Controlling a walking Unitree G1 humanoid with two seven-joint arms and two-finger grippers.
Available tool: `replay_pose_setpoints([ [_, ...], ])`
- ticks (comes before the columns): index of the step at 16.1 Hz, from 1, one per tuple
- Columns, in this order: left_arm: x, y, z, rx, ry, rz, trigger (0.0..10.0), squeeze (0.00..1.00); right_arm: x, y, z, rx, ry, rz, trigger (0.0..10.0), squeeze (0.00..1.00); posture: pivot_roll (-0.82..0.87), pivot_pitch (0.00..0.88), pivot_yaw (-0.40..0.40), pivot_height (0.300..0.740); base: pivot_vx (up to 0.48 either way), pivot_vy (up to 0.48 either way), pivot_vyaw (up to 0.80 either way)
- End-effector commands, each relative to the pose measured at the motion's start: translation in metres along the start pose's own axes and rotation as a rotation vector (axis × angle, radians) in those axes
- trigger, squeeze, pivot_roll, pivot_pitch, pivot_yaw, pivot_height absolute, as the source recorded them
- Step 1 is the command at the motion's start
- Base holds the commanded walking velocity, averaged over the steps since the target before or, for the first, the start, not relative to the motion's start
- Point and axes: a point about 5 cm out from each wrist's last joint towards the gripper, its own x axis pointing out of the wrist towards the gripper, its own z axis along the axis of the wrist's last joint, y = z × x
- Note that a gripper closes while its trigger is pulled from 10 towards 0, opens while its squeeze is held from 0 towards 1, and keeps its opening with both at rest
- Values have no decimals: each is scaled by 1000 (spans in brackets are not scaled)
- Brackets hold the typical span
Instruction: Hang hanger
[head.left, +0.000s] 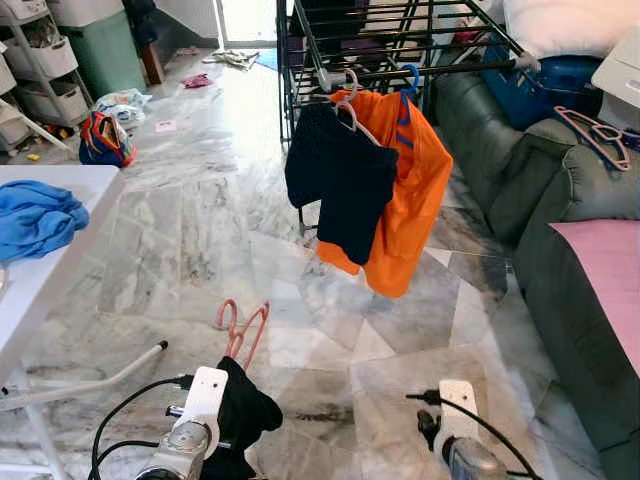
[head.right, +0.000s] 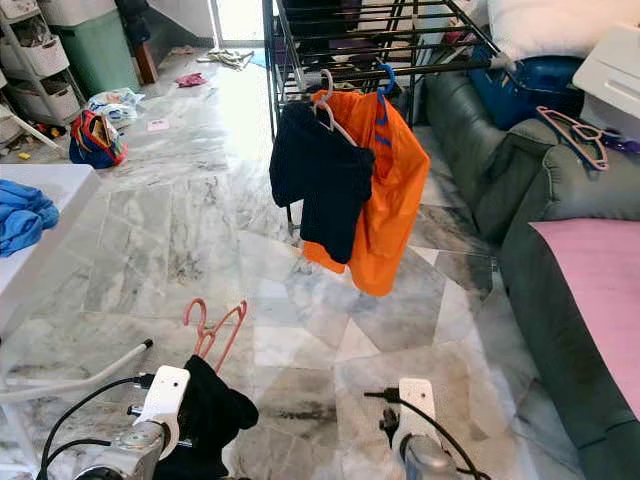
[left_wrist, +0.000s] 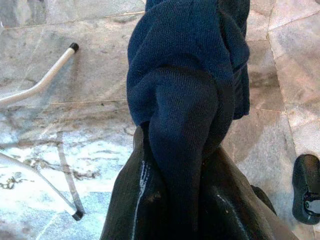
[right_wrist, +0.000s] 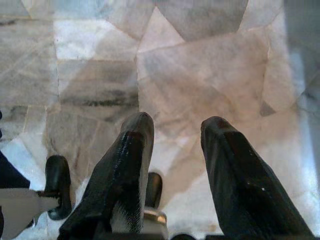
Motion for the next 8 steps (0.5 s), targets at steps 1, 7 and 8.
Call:
replay_pose_setpoints([
  [1,0,3,2,-7,-11,10,10000,0,1,0,6,1,-26,-6,0,0,-7,21,10,740,0,0,0],
  [7,0,3,2,0,-6,8,10000,0,1,2,5,-13,-18,2,10000,0,-13,22,7,740,0,0,0],
  [8,0,3,2,1,-4,9,10000,0,1,2,4,-11,-14,3,10000,0,-12,22,6,740,0,0,0],
])
